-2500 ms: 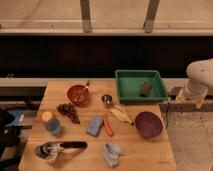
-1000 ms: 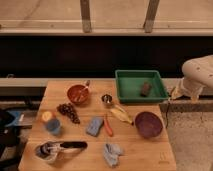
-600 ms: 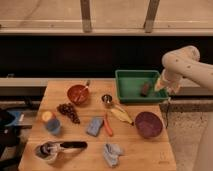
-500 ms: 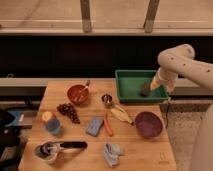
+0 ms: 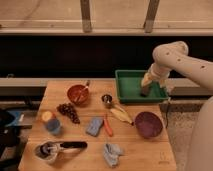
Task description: Place eraser in tray
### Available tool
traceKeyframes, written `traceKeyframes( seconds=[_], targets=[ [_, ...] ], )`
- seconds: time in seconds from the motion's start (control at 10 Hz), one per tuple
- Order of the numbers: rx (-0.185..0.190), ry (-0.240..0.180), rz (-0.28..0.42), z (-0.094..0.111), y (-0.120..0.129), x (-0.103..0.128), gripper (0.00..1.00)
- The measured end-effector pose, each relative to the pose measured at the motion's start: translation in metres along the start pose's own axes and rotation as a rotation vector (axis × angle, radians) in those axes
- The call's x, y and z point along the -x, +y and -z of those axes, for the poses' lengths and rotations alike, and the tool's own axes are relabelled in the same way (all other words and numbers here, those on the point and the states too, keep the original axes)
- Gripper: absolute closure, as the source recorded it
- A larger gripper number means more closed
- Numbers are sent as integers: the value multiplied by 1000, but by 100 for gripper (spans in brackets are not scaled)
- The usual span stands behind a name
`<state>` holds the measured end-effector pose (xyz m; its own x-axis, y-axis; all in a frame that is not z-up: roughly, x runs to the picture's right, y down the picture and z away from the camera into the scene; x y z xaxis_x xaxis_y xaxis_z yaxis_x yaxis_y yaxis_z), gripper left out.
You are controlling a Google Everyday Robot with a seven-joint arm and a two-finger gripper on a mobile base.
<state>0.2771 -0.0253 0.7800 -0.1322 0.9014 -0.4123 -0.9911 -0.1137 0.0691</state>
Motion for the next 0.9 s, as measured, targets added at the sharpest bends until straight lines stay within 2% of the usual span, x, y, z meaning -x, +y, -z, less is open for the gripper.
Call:
traceKeyframes(
  seconds=[0.4, 0.5, 0.7, 0.9],
  targets=[
    [-1, -3, 3, -1, 0, 0, 34],
    [-3, -18, 11, -3, 1, 3, 34],
    [0, -53, 22, -12, -3, 22, 34],
    [0, -90, 55, -28, 3, 59, 34]
  ],
)
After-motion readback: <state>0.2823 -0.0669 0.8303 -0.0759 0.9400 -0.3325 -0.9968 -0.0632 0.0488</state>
